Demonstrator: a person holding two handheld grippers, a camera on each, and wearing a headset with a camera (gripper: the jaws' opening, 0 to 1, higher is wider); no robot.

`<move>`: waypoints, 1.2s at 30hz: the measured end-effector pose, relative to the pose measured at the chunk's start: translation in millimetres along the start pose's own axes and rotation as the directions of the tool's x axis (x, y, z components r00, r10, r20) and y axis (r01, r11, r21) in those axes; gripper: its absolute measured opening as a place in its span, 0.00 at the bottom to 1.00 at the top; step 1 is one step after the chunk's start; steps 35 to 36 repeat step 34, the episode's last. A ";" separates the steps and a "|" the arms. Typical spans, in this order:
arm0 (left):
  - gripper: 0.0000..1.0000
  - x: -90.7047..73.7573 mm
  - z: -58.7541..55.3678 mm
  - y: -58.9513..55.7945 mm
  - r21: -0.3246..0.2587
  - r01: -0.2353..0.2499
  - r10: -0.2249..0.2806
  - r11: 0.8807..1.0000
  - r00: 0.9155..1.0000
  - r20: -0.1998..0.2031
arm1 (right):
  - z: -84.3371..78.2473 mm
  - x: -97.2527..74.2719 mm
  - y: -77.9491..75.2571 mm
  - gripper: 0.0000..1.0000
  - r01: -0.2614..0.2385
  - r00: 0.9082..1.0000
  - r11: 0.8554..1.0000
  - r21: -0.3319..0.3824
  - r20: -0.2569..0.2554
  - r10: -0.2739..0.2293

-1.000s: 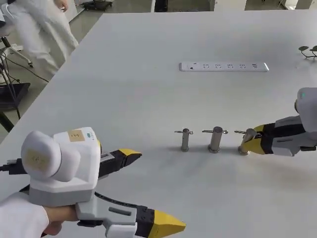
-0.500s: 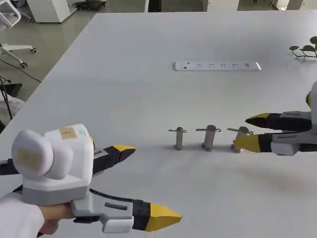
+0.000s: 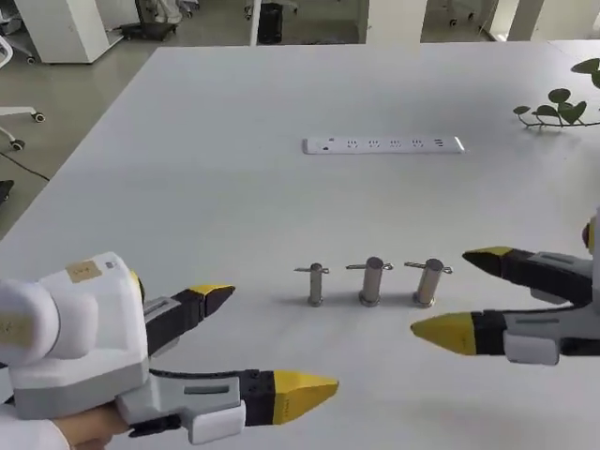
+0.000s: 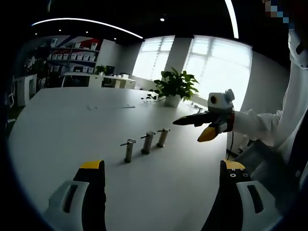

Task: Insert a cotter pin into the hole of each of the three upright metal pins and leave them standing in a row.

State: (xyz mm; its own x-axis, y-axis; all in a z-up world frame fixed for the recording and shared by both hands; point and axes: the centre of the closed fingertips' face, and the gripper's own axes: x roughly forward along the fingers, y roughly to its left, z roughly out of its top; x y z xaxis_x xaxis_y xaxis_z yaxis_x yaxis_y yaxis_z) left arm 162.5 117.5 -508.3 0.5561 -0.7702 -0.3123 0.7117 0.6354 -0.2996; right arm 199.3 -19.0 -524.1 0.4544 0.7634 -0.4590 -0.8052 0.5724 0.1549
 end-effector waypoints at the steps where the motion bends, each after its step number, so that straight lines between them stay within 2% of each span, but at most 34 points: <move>1: 0.99 0.8 -2.1 0.8 0.000 -0.006 0.006 1.000 1.000 -0.007 | -1.7 0.3 3.4 0.87 -0.007 1.000 1.000 0.006 -0.008 0.007; 4: 0.99 2.1 -10.7 2.6 0.002 -0.018 0.019 1.000 0.999 -0.044 | -1.1 -2.2 9.1 0.87 -0.014 1.000 0.999 0.049 0.007 0.014; 9: 0.99 2.1 -18.3 1.5 0.011 -0.016 0.017 1.000 0.996 -0.082 | 4.5 -14.0 0.7 0.90 0.044 0.998 0.994 0.104 0.042 -0.048; 12: 0.99 2.4 -22.5 2.2 0.013 -0.016 0.018 1.000 0.994 -0.106 | 1.5 -22.2 -3.1 0.91 0.072 0.996 0.989 0.131 0.045 -0.078; 14: 0.99 2.2 -22.6 2.5 0.007 -0.022 0.022 1.000 0.994 -0.108 | -2.0 -27.1 -3.4 0.92 0.094 0.994 0.984 0.151 0.042 -0.102; 20: 0.99 -4.4 -21.2 1.0 -0.023 -0.043 0.040 0.999 0.995 -0.092 | -16.5 -35.1 1.2 0.97 0.126 0.992 0.971 0.202 -0.007 -0.128; 27: 0.99 -15.4 -29.5 -2.7 -0.040 -0.067 0.061 0.997 0.991 -0.120 | -32.4 -43.2 8.4 0.98 0.150 0.989 0.954 0.262 -0.030 -0.147; 30: 0.99 -19.3 -34.1 -4.6 -0.051 -0.075 0.068 0.996 0.989 -0.133 | -38.6 -46.4 11.6 0.98 0.157 0.988 0.950 0.270 -0.046 -0.150; 36: 0.99 -23.9 -36.3 -5.6 -0.059 -0.089 0.081 0.994 0.988 -0.131 | -43.0 -49.1 17.4 0.98 0.151 0.988 0.949 0.278 -0.064 -0.139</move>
